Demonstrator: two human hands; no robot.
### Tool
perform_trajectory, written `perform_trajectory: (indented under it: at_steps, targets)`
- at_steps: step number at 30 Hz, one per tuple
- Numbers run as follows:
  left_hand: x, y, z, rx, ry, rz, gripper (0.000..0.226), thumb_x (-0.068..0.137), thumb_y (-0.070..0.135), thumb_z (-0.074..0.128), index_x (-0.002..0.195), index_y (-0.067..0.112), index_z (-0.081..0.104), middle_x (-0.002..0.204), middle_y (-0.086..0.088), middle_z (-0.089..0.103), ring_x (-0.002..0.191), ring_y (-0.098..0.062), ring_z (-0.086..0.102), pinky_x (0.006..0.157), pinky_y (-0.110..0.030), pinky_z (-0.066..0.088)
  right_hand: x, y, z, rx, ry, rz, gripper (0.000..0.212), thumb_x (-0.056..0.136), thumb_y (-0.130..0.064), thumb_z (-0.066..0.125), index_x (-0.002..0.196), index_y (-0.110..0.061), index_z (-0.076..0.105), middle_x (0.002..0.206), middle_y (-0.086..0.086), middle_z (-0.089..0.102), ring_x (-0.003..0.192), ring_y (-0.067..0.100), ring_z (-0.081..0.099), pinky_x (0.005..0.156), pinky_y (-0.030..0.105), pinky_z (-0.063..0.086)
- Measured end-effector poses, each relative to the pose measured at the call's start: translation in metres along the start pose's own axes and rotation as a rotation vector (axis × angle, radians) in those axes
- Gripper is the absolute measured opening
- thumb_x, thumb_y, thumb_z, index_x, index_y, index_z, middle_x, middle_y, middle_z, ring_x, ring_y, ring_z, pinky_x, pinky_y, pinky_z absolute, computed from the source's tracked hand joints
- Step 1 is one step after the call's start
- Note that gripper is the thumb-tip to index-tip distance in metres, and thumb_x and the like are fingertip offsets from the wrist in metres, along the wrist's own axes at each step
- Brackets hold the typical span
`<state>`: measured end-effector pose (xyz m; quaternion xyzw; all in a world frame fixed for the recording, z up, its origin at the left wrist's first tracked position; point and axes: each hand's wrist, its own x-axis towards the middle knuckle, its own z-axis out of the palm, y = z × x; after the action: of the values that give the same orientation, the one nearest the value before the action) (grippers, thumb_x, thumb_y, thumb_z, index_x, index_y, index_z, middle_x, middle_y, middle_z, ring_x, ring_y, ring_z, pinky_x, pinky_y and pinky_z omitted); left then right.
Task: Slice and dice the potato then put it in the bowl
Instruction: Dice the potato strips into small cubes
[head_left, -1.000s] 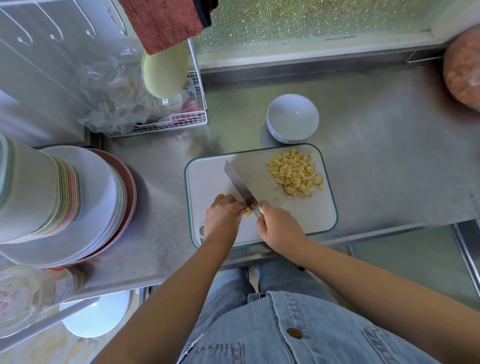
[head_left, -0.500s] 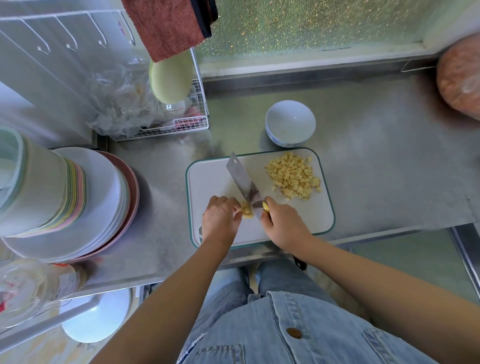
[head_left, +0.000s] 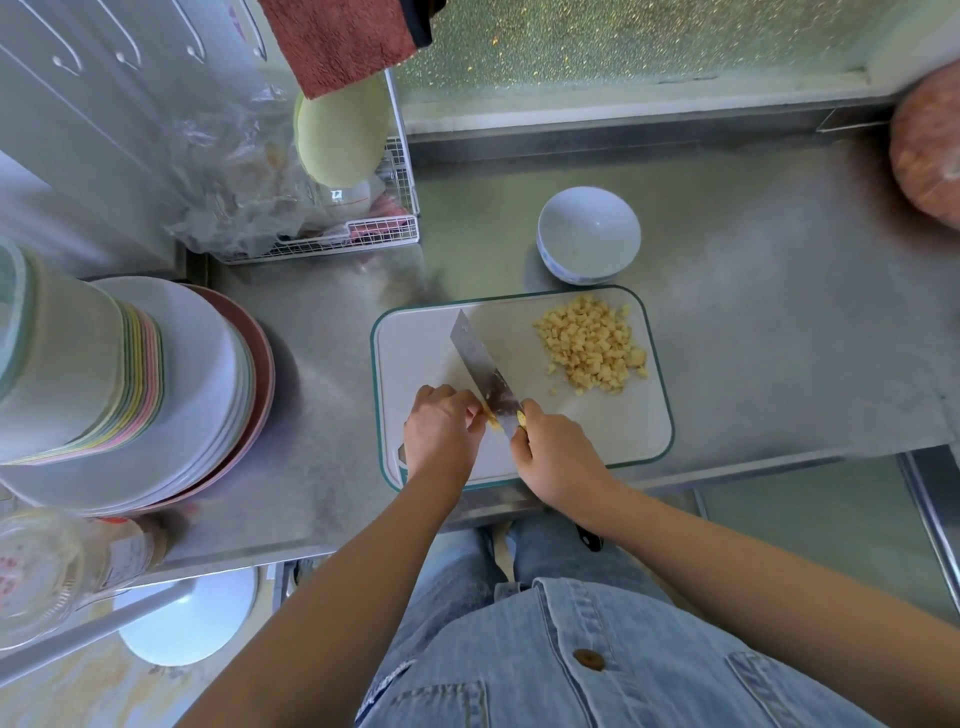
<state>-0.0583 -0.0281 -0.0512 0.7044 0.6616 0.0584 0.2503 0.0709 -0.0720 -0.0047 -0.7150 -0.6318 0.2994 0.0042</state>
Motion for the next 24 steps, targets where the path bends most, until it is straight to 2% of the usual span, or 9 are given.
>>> perform_trajectory:
  at_steps: [3,7,11,18,24]
  targets:
    - [0.001,-0.001,0.001,0.007,-0.004,0.005,0.010,0.089,0.027,0.065,0.089,0.022,0.074,0.090,0.003,0.067,0.092,-0.016,0.052,0.071,-0.028,0.052,0.000,-0.003,0.001,0.002,-0.003,0.013,0.014,0.097,-0.017,0.038,0.102,-0.007,0.046,0.074,0.006,0.047,0.069,0.027,0.046,0.060,0.033,0.031]
    - [0.002,-0.002,0.002,0.013,-0.011,0.019,0.013,0.090,0.029,0.063,0.091,0.021,0.074,0.092,0.002,0.067,0.094,-0.016,0.052,0.074,-0.029,0.053,0.004,-0.005,0.002,-0.019,-0.013,0.006,0.018,0.097,-0.019,0.038,0.107,-0.006,0.047,0.084,0.013,0.058,0.081,0.032,0.057,0.061,0.033,0.031]
    - [0.002,-0.003,0.002,0.028,-0.014,0.030,0.016,0.091,0.032,0.061,0.095,0.021,0.073,0.095,0.002,0.067,0.097,-0.017,0.052,0.076,-0.031,0.054,0.004,0.001,0.002,-0.015,0.010,-0.028,0.019,0.098,-0.020,0.039,0.107,-0.006,0.048,0.078,0.010,0.056,0.078,0.033,0.059,0.060,0.032,0.031]
    - [0.002,-0.004,0.003,0.045,-0.012,0.052,0.018,0.092,0.035,0.061,0.096,0.022,0.072,0.093,0.004,0.066,0.095,-0.015,0.051,0.072,-0.029,0.053,0.005,-0.001,0.009,-0.018,0.012,-0.034,0.030,0.097,-0.019,0.038,0.122,-0.005,0.045,0.087,0.015,0.063,0.082,0.033,0.060,0.061,0.032,0.032]
    - [0.003,-0.004,0.002,0.050,-0.024,0.055,0.019,0.093,0.036,0.060,0.100,0.023,0.072,0.096,0.003,0.067,0.098,-0.016,0.051,0.075,-0.031,0.054,0.007,-0.005,0.014,-0.031,0.013,-0.010,0.031,0.097,-0.018,0.036,0.124,-0.005,0.043,0.090,0.014,0.063,0.083,0.031,0.061,0.062,0.032,0.034]
